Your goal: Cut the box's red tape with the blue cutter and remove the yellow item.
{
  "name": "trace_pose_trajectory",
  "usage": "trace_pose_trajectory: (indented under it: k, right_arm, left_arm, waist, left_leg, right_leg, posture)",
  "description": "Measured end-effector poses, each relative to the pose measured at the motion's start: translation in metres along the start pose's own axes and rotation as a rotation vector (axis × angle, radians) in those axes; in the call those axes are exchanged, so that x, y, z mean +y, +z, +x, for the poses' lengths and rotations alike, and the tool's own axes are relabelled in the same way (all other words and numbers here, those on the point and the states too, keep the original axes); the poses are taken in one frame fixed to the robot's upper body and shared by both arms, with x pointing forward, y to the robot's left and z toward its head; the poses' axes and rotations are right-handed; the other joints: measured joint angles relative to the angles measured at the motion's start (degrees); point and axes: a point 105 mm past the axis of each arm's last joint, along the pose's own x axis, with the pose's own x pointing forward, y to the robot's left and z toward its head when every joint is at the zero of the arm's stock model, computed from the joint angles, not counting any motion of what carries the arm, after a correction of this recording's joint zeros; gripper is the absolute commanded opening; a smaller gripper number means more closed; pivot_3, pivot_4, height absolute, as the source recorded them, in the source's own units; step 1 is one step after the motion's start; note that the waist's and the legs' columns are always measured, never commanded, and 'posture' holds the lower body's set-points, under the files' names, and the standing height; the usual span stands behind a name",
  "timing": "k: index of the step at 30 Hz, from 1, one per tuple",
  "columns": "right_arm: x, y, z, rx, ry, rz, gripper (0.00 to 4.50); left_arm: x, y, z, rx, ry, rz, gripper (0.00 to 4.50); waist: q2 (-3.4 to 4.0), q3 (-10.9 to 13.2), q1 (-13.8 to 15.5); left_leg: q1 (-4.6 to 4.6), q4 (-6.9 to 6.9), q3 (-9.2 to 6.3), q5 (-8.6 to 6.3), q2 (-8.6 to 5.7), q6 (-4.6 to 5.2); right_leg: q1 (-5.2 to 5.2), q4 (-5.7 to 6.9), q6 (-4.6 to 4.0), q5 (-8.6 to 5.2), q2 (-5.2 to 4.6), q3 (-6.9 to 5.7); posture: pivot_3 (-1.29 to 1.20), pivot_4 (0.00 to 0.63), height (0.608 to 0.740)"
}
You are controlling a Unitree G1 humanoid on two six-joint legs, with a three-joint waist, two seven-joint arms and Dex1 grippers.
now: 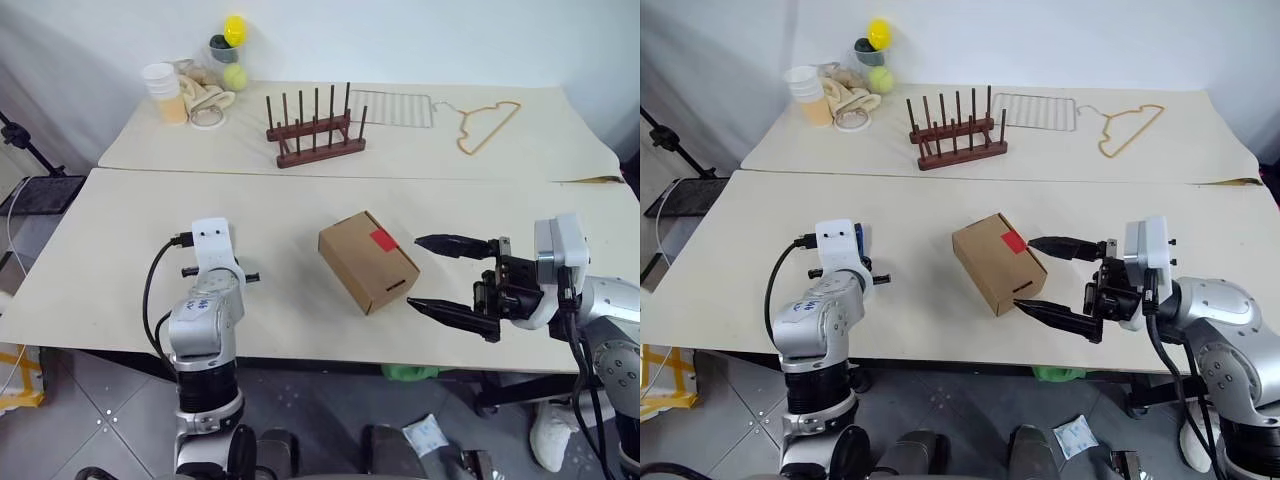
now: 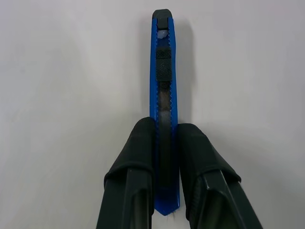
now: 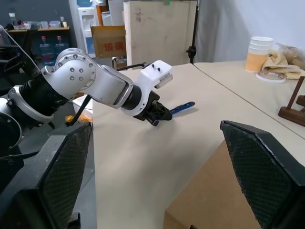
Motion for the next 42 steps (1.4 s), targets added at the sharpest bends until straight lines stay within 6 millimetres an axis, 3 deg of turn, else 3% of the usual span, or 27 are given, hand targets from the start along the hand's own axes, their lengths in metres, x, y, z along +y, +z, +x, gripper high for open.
trace_pose_trajectory:
  k: [7,10,13,16,22,26,30,36,42]
  right_arm:
    - [-0.001,0.0,-0.001,0.002,-0.004,-0.005,4.5]
    - [-0.001,0.0,-0.001,-0.002,-0.005,-0.016,4.5]
    - [0.0,-0.002,-0.002,0.0,-0.01,-0.013,4.5]
    - [-0.002,-0.005,-0.005,0.011,-0.022,-0.029,4.5]
    - [0.005,-0.014,-0.014,0.072,-0.059,-0.03,4.5]
    - [0.019,-0.018,-0.013,0.108,-0.067,-0.009,4.5]
    - [0.03,-0.023,-0.014,0.128,-0.078,0.024,4.5]
    - [0.046,-0.058,-0.016,0.305,-0.108,0.016,2.58]
    - [0.041,-0.083,-0.008,0.421,-0.134,-0.07,0.44]
  left_arm:
    - [0.0,0.009,-0.007,-0.202,-0.376,0.169,0.47]
    - [0.013,0.016,-0.01,-0.214,-0.489,0.224,0.47]
    - [0.024,0.02,-0.019,-0.243,-0.676,0.418,0.47]
    - [0.022,0.018,-0.03,-0.242,-0.883,0.591,0.47]
    - [-0.011,-0.006,-0.058,-0.19,-1.325,0.944,0.47]
    - [-0.056,-0.012,-0.067,-0.187,-1.458,1.059,0.47]
    - [-0.08,-0.03,-0.072,-0.117,-1.522,1.137,0.47]
    - [-0.123,-0.026,-0.07,-0.088,-1.454,1.246,0.47]
    - [-0.132,-0.028,-0.078,-0.052,-1.428,1.286,0.47]
  waist:
    - [-0.16,0.1,0.8]
    - [-0.2,0.1,1.0]
    - [-0.19,0.1,0.9]
    - [-0.13,0.2,1.0]
    - [-0.1,0.2,1.0]
    - [-0.11,0.2,1.1]
    - [-0.19,0.3,0.6]
    - [-0.22,0.3,1.9]
    - [-0.21,0.3,2.2]
  left_leg:
    - [-0.28,0.07,-0.11,-0.02,0.19,0.05]
    - [-0.42,0.04,-0.27,-0.07,0.15,0.11]
    - [-0.44,-0.1,-0.28,-0.1,0.16,0.09]
    - [-0.44,-0.18,-0.29,-0.1,0.11,0.12]
    - [-0.49,-0.3,-0.29,-0.12,0.09,0.22]
    - [-0.56,-0.21,-0.33,-0.14,0.03,0.31]
    - [-0.5,-0.1,-0.15,-0.18,-0.06,0.39]
    - [-0.46,0.32,-0.16,-0.08,-0.27,0.69]
    - [-0.41,0.29,-0.13,-0.07,-0.17,0.73]
  right_leg:
    - [-0.11,-0.16,-0.11,0.0,-0.15,-0.13]
    - [-0.11,-0.32,-0.11,0.0,-0.22,-0.31]
    - [-0.14,-0.41,-0.12,0.0,-0.23,-0.38]
    - [-0.09,-0.61,-0.13,-0.01,-0.28,-0.42]
    - [-0.05,-0.59,-0.11,0.0,-0.32,-0.5]
    - [-0.05,-0.45,-0.05,0.03,-0.27,-0.56]
    - [-0.06,-0.32,-0.02,0.04,-0.16,-0.56]
    - [0.09,-0.27,0.21,0.16,-0.25,-0.27]
    - [0.1,-0.31,0.28,0.2,-0.29,-0.13]
  posture:
    - [0.0,0.15,0.74]
    - [0.0,0.15,0.74]
    - [0.0,0.15,0.74]
    - [0.0,0.15,0.74]
    - [0.0,0.15,0.74]
    - [0.0,0.15,0.74]
    - [0.0,0.15,0.74]
    - [0.0,0.15,0.74]
    - [0.0,0.15,0.74]
